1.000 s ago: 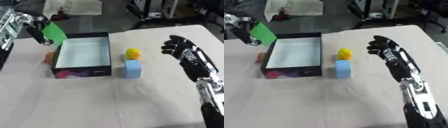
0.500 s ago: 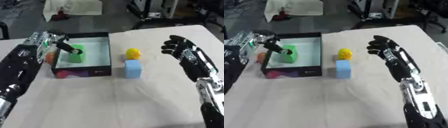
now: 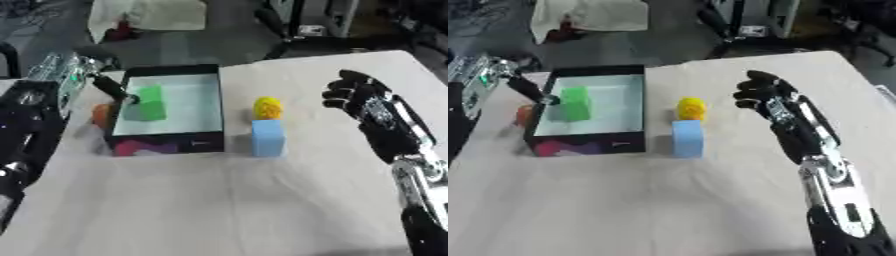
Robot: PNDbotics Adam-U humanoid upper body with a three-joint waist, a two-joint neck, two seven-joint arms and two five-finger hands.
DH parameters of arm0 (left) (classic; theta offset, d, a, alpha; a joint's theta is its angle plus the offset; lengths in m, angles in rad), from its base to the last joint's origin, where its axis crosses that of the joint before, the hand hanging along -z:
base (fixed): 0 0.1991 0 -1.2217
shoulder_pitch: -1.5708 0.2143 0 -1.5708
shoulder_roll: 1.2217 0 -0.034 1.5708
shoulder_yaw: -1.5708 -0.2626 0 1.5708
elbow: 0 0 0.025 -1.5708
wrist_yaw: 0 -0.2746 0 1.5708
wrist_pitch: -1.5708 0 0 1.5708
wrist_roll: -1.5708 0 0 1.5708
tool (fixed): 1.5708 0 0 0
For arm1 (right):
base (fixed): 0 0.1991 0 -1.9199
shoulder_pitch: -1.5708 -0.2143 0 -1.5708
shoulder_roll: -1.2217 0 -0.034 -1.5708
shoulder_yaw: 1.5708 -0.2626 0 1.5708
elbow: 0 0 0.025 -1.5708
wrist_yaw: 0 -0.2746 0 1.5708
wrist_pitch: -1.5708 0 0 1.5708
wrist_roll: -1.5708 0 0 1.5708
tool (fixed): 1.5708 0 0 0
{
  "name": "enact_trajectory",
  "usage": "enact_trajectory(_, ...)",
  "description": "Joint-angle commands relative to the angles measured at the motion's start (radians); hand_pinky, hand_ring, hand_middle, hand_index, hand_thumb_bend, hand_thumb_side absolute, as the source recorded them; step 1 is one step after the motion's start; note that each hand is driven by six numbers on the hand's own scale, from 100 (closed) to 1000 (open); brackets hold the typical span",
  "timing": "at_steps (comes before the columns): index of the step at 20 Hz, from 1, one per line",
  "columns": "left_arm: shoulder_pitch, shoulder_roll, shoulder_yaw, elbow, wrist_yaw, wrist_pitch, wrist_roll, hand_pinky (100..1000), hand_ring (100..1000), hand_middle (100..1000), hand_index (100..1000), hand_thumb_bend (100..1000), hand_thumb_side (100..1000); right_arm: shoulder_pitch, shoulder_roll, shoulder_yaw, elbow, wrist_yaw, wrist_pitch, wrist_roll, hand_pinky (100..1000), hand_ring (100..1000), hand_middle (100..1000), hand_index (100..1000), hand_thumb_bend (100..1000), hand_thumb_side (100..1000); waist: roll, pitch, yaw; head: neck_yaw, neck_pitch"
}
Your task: Pick up objects on the table and place them in the box.
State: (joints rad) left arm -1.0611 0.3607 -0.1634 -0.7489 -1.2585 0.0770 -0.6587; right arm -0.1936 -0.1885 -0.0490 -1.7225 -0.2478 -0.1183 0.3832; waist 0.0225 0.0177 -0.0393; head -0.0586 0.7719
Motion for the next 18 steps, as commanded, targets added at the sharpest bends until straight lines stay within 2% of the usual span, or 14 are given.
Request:
enact_trajectory(1,-0.027,0.049,0.021,0.009,0.014,-0.013,-0.058,769,714,778,863,439,414,-0.013,-0.009,-0.003,-0.01,-0.004,-0.001,0.004,775,757,710,848,100,577,-0.006,-0.02,0.003,-0.003,-0.002)
enact_trajectory(6,-0.006,0.045,0.028,0.05,0.003,-0.016,-0.152,763,699,765,846,422,379,-0.014,-0.009,-0.004,-0.01,-0.004,-0.002,0.004,775,757,711,848,100,578,-0.007,-0.019,0.002,-0.005,-0.002)
enact_trajectory(9,0.006,0.038,0.033,0.056,-0.013,-0.005,-0.175,761,693,759,841,411,371,-0.014,-0.008,-0.004,-0.011,-0.005,-0.002,0.003,775,757,711,848,100,577,-0.008,-0.018,0.002,-0.005,-0.002)
enact_trajectory(15,0.016,0.032,0.037,0.062,-0.057,0.026,-0.123,760,695,764,848,397,365,-0.017,-0.012,-0.003,-0.014,-0.008,-0.003,0.005,775,758,711,849,100,571,-0.009,-0.019,0.002,-0.003,-0.002)
enact_trajectory(18,0.016,0.032,0.04,0.068,-0.077,0.034,-0.091,763,699,768,852,406,369,-0.016,-0.012,-0.002,-0.016,-0.01,-0.004,0.006,775,758,711,849,100,572,-0.011,-0.018,-0.014,-0.006,-0.002)
